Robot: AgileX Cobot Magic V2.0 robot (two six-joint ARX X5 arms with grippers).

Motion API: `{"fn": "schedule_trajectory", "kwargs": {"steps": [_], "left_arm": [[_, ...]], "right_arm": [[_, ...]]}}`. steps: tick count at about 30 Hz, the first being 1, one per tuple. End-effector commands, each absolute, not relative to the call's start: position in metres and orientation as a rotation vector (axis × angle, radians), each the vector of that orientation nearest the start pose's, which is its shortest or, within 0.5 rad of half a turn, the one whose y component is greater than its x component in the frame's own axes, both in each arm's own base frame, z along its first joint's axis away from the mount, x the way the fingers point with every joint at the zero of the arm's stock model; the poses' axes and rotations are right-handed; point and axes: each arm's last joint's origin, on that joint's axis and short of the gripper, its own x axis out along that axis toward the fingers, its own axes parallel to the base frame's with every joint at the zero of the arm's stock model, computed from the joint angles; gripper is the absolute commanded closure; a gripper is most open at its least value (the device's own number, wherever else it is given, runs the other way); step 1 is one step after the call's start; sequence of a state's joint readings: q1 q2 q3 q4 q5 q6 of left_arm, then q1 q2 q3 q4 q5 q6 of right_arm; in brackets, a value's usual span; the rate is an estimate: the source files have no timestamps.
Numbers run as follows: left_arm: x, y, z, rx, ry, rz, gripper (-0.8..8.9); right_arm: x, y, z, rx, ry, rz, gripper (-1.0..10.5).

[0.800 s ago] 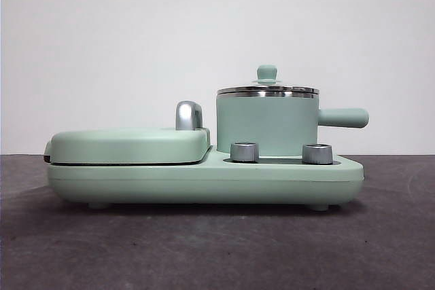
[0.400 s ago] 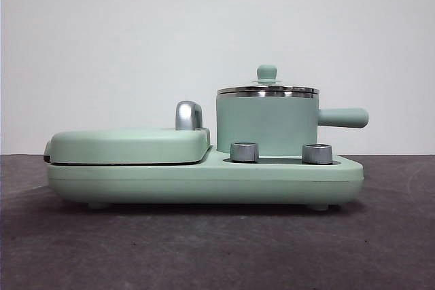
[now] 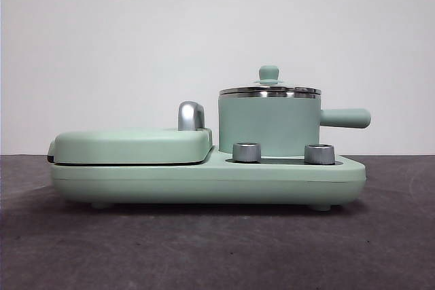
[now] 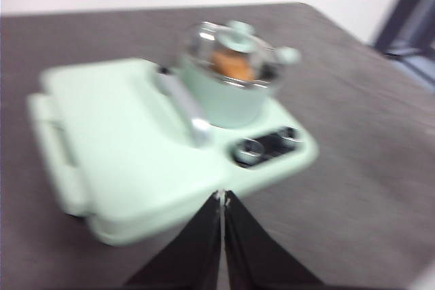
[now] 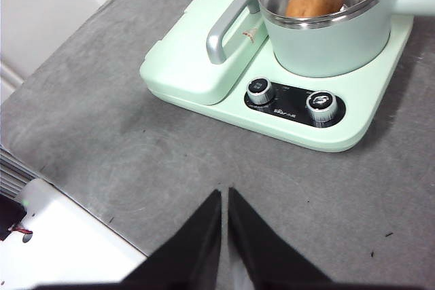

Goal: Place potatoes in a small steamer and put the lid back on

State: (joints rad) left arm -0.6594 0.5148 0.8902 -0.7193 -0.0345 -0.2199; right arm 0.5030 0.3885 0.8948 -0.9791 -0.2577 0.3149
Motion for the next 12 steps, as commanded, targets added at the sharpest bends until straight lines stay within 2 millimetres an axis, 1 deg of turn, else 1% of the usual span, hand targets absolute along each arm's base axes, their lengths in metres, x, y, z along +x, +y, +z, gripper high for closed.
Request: {"fn": "schedule_trajectory", "kwargs": {"steps": [1, 4, 8, 10, 12], "left_arm": [[0.080, -0.048, 0.324, 0.066, 0.329, -0.539, 8.09], [0.088, -0.037, 0.286, 0.112, 0.262, -0.430, 8.08], [0.093, -0.022, 0.230, 0.081, 0.173, -0.275, 8.08], [0.094, -0.016, 0.207, 0.055, 0.133, -0.211, 8.08], [0.094, -0.013, 0.189, 0.023, 0.112, -0.171, 8.09]], "right_arm": [[0.038, 0.029, 0.334, 0.226, 0.578, 0.670, 9.3], [0.038, 0.029, 0.334, 0.226, 0.578, 0.671, 9.3], [0.038, 0.029, 0.334, 0.226, 0.578, 0.670, 9.3], [0.038, 0.029, 0.334, 0.226, 0.578, 0.670, 9.3], [0.038, 0.029, 0.334, 0.226, 0.578, 0.670, 9.3]]}}
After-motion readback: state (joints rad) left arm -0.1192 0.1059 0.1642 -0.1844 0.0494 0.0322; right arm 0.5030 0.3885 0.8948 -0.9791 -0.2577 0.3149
